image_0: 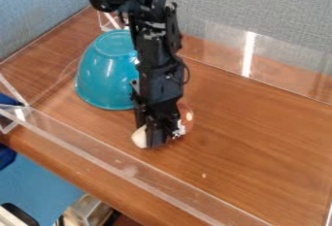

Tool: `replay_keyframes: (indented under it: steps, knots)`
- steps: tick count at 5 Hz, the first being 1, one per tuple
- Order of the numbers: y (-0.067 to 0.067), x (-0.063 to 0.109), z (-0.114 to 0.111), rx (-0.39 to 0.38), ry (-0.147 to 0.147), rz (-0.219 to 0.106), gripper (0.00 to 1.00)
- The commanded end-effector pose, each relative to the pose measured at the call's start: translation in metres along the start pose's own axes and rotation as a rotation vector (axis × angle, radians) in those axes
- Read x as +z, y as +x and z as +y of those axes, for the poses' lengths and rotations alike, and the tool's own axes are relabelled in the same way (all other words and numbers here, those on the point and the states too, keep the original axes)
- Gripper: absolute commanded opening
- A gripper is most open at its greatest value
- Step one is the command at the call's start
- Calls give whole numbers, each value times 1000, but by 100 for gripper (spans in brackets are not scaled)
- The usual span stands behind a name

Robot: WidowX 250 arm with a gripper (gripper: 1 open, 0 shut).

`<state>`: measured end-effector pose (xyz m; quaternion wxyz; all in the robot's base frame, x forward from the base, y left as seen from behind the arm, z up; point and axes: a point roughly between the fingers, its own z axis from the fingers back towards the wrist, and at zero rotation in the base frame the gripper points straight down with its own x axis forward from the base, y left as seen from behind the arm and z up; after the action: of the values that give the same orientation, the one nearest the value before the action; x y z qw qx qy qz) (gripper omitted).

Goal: Put the mushroom in the blue bowl

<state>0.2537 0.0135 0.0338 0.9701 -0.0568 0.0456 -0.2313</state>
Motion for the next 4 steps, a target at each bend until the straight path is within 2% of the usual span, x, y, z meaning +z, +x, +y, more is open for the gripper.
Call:
replay_keyframes:
  steps: [1, 2, 3, 4]
  knots:
    - [10, 31, 0, -53, 35, -68, 0]
    - [8, 58, -3, -27, 41, -94, 0]
    - [6, 92, 6, 32, 53, -143, 0]
    - [1, 128, 40, 68, 70, -169, 0]
